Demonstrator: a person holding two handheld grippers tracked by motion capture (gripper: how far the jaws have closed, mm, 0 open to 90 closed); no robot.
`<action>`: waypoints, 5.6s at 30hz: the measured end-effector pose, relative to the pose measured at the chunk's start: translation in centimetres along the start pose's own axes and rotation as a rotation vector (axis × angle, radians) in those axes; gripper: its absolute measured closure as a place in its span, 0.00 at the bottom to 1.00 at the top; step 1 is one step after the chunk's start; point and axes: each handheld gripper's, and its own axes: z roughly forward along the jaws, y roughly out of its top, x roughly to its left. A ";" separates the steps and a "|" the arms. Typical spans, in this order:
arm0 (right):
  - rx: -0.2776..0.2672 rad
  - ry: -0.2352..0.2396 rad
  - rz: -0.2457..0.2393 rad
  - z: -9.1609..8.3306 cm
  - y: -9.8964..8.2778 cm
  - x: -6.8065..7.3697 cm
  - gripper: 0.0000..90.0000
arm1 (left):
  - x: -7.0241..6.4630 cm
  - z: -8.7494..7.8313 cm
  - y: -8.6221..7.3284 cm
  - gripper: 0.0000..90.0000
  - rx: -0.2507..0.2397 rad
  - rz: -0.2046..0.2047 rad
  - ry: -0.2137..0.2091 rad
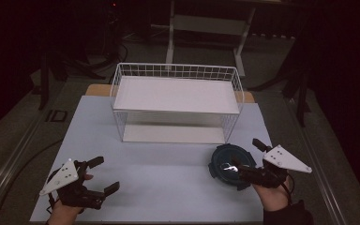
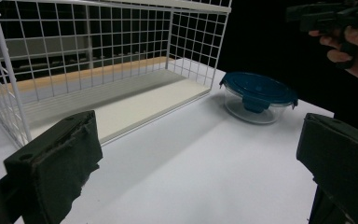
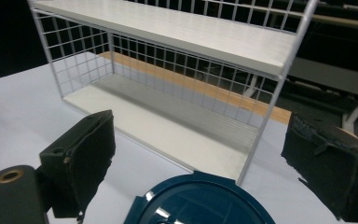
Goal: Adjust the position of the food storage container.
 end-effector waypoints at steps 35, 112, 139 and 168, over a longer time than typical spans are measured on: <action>0.325 -0.131 0.112 3.6 -8.8 -9.6 1.00 | -0.1 0.2 -0.1 0.00 0.011 0.001 -0.010; 0.340 0.183 0.075 5.9 -8.1 -0.6 1.00 | -0.3 0.8 -0.3 0.00 0.031 0.002 -0.032; 0.330 0.301 0.046 8.3 -6.9 3.0 1.00 | -0.5 1.0 -0.4 0.00 0.045 0.010 -0.041; 0.202 0.343 0.075 7.2 -4.5 3.6 0.63 | -1.2 1.6 0.0 0.00 0.071 0.018 -0.068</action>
